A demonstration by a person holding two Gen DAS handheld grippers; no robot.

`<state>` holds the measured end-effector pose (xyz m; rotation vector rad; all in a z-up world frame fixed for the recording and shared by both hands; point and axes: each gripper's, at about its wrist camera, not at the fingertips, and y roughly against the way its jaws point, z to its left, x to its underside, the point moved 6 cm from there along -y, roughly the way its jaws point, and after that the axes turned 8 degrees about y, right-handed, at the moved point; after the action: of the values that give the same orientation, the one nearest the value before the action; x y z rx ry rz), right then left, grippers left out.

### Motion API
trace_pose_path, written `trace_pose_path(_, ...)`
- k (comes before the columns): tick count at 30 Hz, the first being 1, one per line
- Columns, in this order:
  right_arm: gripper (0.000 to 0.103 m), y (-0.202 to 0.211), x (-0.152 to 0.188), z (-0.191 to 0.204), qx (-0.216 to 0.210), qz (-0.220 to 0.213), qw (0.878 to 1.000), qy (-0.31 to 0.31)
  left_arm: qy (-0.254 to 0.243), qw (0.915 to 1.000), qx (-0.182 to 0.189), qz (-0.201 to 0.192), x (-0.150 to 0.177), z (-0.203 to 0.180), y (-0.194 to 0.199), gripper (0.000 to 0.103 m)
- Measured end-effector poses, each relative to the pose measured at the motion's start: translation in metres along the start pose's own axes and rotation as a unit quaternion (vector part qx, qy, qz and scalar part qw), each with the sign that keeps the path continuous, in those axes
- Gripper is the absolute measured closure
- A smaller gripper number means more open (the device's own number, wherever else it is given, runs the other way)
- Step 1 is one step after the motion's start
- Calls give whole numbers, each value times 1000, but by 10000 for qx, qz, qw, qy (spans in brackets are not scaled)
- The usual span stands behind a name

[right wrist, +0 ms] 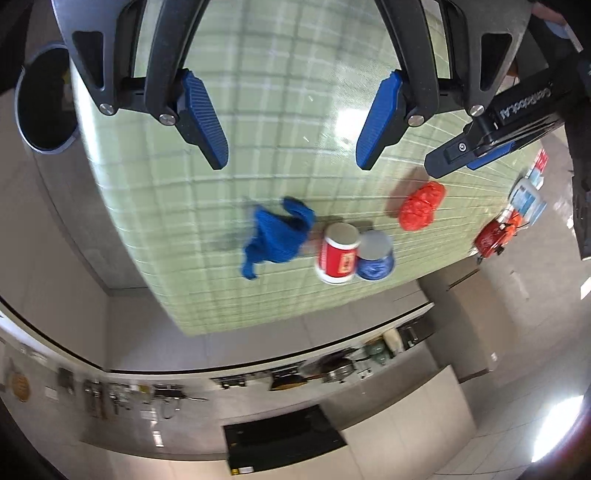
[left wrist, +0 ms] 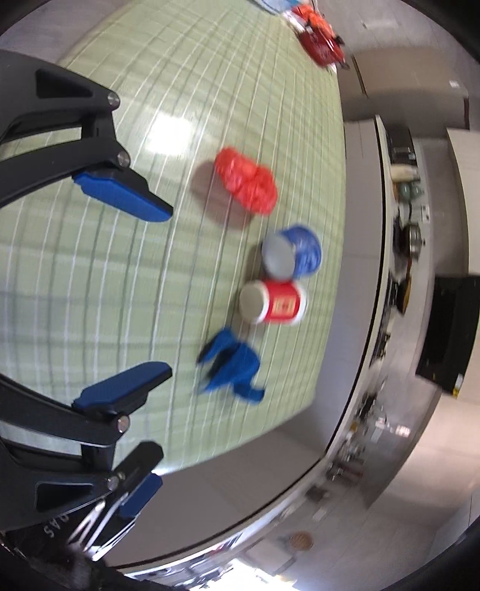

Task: Collect trash
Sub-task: 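Move both tools back toward the red bag and cups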

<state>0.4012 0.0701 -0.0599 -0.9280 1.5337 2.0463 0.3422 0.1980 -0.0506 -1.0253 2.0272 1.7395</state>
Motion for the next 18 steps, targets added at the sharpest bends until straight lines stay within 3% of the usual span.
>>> trace_pose_path(6,29,-25,-27,5,-127,-106,9998,-65,-16,9992,-362,-149,-36,16,-20,24)
trace_pose_path(12,29,-46,-49,9,25,-57,10000,-33,18,9994,-335,-14,-67,25,-49,22)
trace_pose_path(18,29,-69,-66,16,341,-124,9992,-177,-102,9998,-66,155,-99,27,-80,20)
